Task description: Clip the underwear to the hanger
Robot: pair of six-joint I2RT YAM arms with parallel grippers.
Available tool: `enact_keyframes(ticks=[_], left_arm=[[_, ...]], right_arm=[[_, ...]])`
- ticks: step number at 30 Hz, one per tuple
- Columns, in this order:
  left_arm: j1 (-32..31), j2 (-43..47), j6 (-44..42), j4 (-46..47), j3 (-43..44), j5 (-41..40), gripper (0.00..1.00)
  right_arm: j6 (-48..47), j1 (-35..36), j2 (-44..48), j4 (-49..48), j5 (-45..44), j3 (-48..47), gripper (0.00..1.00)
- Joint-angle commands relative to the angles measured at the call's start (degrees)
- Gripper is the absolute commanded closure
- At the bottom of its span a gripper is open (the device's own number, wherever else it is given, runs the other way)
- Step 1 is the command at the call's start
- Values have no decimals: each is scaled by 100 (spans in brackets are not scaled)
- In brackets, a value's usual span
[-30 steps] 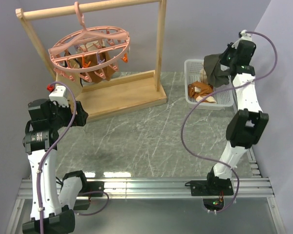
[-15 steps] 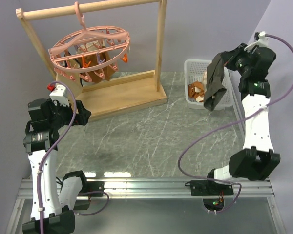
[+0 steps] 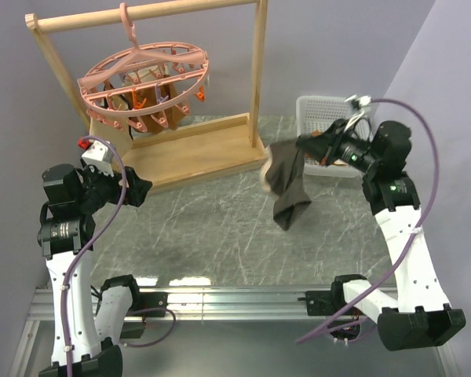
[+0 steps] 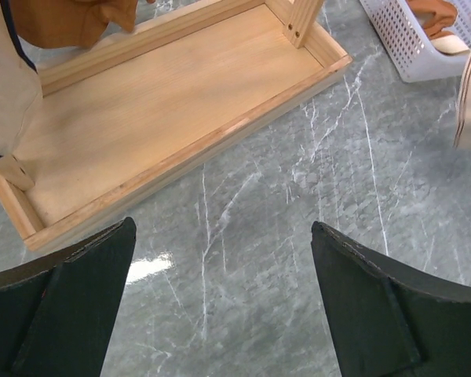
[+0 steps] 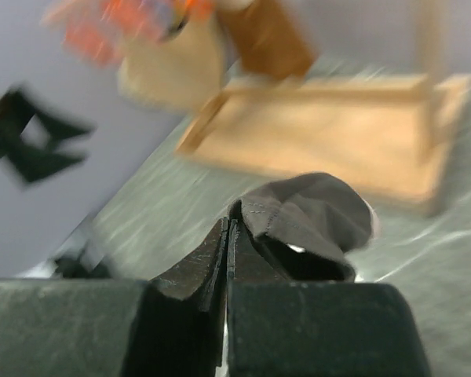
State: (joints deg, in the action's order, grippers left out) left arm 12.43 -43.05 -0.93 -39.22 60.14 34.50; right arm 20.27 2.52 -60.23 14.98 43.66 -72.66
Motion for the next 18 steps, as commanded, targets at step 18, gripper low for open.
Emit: enact_keyframes(ticks=[18], left_arm=[[-548,-292,-1313,-112,-547,30,1]], right_arm=[[-2588,-120,-2289,1269,-2711,1492,100]])
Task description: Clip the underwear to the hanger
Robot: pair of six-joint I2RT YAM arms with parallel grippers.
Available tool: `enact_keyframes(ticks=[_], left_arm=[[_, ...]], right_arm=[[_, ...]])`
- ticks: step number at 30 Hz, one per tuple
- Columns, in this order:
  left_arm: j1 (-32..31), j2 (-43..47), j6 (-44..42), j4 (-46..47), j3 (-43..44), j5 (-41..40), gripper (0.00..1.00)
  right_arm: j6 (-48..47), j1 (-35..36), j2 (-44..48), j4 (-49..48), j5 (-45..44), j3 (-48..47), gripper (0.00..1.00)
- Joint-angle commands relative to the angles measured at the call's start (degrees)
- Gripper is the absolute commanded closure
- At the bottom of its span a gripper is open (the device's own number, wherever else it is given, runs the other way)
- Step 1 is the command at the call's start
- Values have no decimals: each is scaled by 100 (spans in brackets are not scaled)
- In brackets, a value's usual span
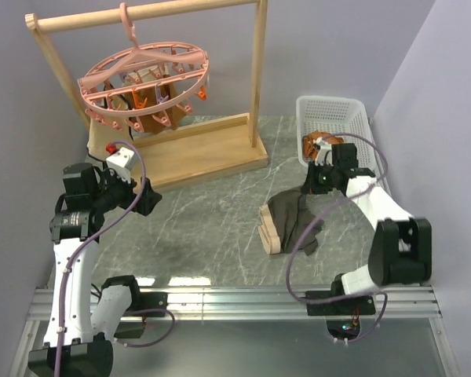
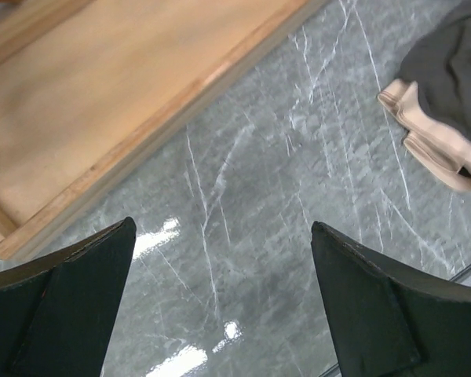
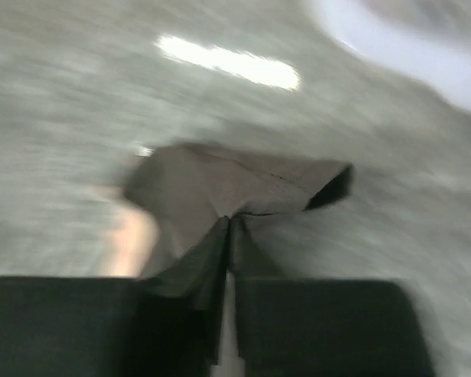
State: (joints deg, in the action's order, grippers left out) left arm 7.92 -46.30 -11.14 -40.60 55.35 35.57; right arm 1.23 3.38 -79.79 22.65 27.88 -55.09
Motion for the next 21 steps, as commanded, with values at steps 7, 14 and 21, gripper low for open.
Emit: enact_keyframes(ticks=[7,14,21], left_arm=[[-177,-1,-82,245,-306,-42,1],[-195,-19,164,360,-367,29,1],[-195,-37,507,509,-376,90,1]], right_arm=[[-1107,-294,-311,1223,-2094,-950,38],[-1443,1163,500,2154,-1996,-889,41],[-318,2456,-71,1726,-2163,-538,37]])
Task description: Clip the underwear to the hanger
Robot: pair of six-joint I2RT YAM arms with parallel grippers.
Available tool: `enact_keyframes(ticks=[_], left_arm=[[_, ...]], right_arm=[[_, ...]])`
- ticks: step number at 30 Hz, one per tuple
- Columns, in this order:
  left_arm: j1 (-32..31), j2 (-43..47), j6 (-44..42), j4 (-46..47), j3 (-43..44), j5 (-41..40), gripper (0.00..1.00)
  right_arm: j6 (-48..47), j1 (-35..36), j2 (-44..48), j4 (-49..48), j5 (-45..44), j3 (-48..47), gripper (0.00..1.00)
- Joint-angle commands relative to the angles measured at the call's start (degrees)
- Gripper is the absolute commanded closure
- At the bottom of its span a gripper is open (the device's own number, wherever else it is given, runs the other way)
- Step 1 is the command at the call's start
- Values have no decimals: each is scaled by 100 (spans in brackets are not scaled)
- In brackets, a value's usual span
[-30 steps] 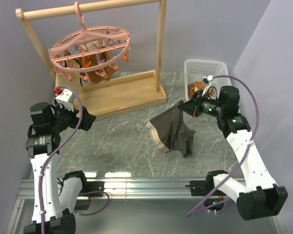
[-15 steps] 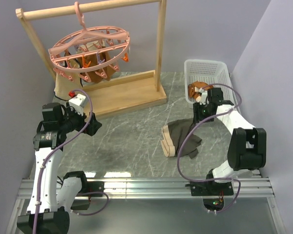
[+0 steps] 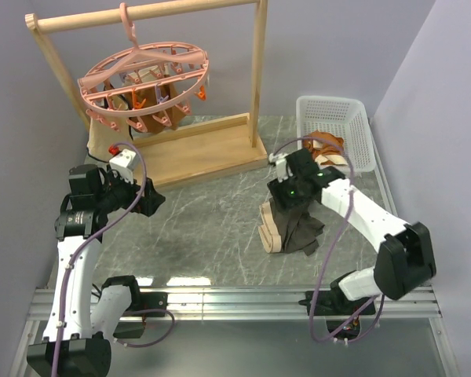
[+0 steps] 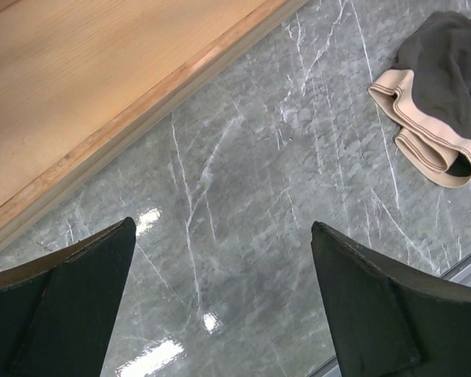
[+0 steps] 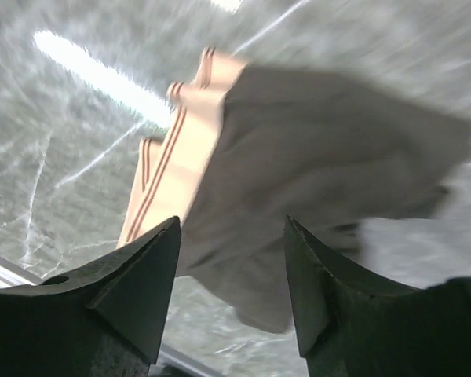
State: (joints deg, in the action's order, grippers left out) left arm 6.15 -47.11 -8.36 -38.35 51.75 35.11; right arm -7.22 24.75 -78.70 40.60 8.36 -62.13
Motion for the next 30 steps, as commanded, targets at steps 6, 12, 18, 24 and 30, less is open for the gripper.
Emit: enact_keyframes(ticks=[6,12,18,24,30], left_arm=[[-18,150,282,275,-7,48,1],[-26,194,335,319,28,-75,1],[-18,325,318,284,20,-216,1],[-18,484,37,135,2,29,2],[-26,877,-1271,-217,-480,1057,10]], right_arm=[[1056,1005,-901,-544,-650,236,36],[1205,1119,-1657,-729,-819,122,36],[1110,1128,-2202,-1045,-1082,-45,74],[311,1154,-1931,-1168,-179,-501,100],[-1121,1690,-1255,-879,1822,-678,100]])
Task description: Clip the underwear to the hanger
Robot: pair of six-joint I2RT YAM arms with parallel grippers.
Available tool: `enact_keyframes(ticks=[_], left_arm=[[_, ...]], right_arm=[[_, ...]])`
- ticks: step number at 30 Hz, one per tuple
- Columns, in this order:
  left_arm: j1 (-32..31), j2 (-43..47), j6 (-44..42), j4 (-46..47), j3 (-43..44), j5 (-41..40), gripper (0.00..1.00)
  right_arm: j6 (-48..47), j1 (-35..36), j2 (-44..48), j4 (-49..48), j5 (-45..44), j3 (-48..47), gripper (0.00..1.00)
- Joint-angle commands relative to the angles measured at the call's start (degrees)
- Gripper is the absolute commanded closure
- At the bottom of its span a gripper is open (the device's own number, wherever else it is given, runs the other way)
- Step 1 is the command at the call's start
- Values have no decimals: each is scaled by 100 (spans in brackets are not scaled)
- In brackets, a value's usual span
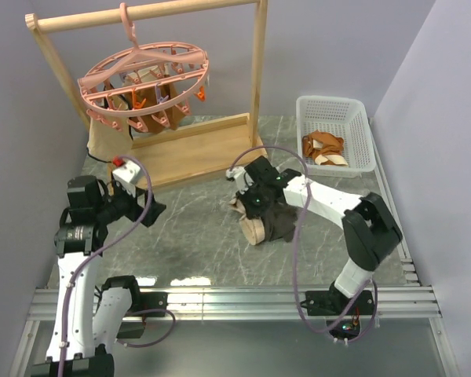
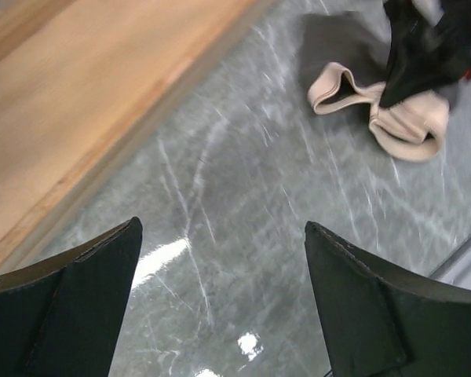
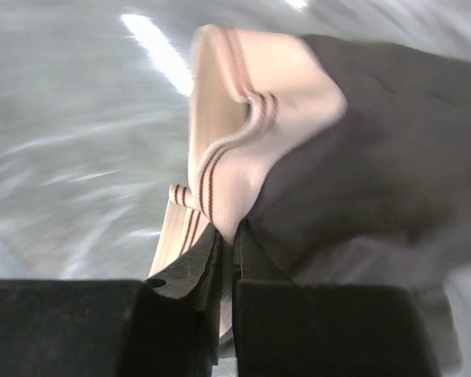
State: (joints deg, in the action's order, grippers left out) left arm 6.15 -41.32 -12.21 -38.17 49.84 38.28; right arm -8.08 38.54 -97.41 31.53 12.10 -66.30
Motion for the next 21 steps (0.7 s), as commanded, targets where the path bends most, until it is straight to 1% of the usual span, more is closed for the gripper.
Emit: enact_keyframes(ticks=[1,2,3,4,5,6,7,8,9,10,11,12,13,14,15,16,17,18,19,20,21], left_arm=[[-35,387,-1254,-139,-448,890,10],[-44,440,-1519,-207,-493,1031,9],[-44,519,-1878,-347,-554,1137,8],[-61,563,-2708,-453,-694,1407,7],[-105,598,-3134,-698,-765,1497,5],[-140,634,-3513,-796,-844,1489,5],[-175,634,-4291,-893,-975,1498,5],[-219,651,-4716,-1042,-1038,1498,5],[-246,686,-5634,-1321,-1108,1533,4],[-264,704,-6070,-1455,-1274,1637,5],[-316,748,-6379,-1474,-1371,1726,5],[-343,861,-6521,-1178,-1581,1822,5],[-404,906,-6418,-931,-1670,2006,6],[-570,933,-6295,-720,-1749,2069,7],[-780,907,-6007,-248,-1863,2061,7],[-974,880,-5778,9,-1917,2017,7],[-1419,776,-5514,307,-1969,1825,6],[-1659,731,-4981,580,-2057,1693,5],[-1879,670,-4758,1088,-2110,1596,4],[-2299,556,-4582,1328,-2145,1447,3],[-2520,503,-4162,1574,-2233,1367,3]], right_arm=[[-1229,346,713,64,1662,-226,100],[-1588,399,914,107,1847,-182,100],[-1757,399,1003,99,2058,-68,100],[-1924,417,1143,143,2364,-32,100],[-2283,417,1180,282,2507,-6,100],[-2443,408,1206,362,2612,-5,100],[-2792,417,1232,458,2831,-23,100],[-2961,408,1241,668,2920,-32,100],[-3163,408,1242,783,2999,-41,100],[-3470,400,1259,906,3165,-41,100],[-3577,408,1259,960,3245,-32,100],[-3674,408,1250,995,3307,-49,100],[-3762,400,1198,1091,3421,-93,100],[-3789,408,1163,1144,3492,-206,100],[-3806,408,1128,1206,3545,-260,100],[-3815,400,1101,1224,3597,-304,100],[-3798,391,1101,1233,3694,-330,100],[-3789,399,1110,1215,3729,-348,100],[-3737,399,1118,1146,3747,-348,100],[-3710,408,1118,1136,3782,-357,100],[-3684,400,1110,1127,3800,-392,100]])
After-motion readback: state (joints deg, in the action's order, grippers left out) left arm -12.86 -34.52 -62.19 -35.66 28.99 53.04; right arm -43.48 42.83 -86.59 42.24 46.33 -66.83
